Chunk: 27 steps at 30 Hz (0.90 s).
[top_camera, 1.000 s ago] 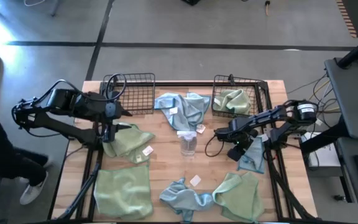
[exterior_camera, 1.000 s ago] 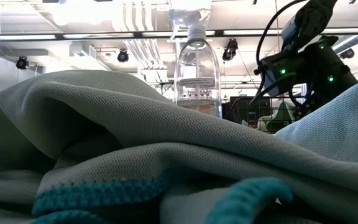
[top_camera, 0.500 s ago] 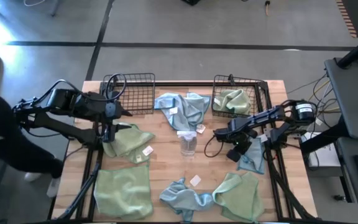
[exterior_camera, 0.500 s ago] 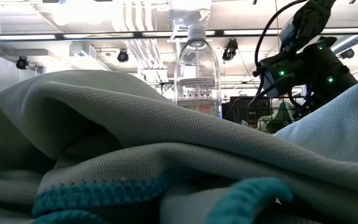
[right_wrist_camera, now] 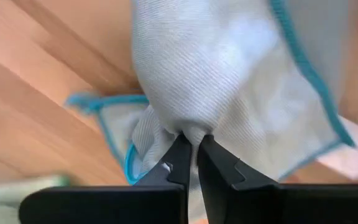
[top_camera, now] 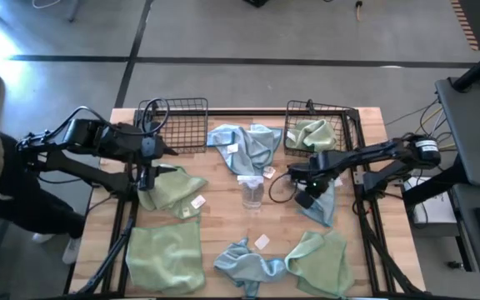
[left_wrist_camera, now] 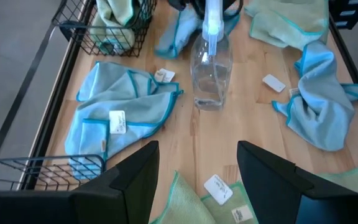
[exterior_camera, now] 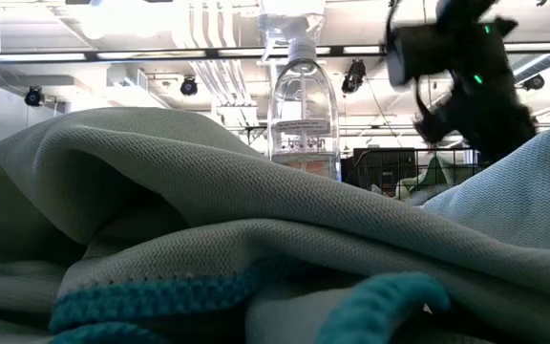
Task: Sort microfiber towel by color & place in baskets
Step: Put the blue towel into the left wire basket
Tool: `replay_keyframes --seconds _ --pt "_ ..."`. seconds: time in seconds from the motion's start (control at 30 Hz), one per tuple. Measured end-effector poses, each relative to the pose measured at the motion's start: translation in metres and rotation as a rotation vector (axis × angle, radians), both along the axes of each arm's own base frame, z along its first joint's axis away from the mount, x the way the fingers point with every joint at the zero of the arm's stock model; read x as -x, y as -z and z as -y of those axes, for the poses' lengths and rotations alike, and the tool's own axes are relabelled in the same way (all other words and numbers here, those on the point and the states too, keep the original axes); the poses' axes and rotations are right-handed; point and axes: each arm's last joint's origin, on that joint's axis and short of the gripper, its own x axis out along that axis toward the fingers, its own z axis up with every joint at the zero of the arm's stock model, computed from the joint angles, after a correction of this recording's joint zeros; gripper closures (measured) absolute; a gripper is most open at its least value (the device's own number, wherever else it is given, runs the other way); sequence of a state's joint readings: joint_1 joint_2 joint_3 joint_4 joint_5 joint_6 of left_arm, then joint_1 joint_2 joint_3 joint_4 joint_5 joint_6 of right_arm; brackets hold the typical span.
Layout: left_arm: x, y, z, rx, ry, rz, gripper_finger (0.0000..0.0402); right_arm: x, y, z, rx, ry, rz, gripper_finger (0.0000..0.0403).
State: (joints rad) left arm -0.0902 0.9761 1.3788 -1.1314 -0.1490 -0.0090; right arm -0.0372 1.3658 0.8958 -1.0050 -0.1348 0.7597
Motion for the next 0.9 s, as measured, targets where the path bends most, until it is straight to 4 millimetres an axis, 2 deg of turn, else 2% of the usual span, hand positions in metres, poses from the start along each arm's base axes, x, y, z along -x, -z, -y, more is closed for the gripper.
replay_keyframes --seconds 0.33,0.5,0.67,0.9 --pt "-0.007 -0.001 0.001 0.002 -0.001 0.026 0.0201 -0.025 -0.104 0.011 0.363 0.003 0.375 0.039" --pt "-0.012 0.0 0.001 0.0 -0.001 0.02 0.0201 -0.032 -0.148 0.015 0.512 -0.017 0.496 0.039" --pt "-0.021 0.001 0.002 -0.019 0.014 0.027 0.0201 -0.043 -0.177 0.017 0.601 -0.06 0.582 0.039" --pt "-0.031 -0.001 -0.001 -0.153 -0.041 0.067 0.0201 -0.073 -0.204 0.018 0.69 -0.137 0.76 0.039"
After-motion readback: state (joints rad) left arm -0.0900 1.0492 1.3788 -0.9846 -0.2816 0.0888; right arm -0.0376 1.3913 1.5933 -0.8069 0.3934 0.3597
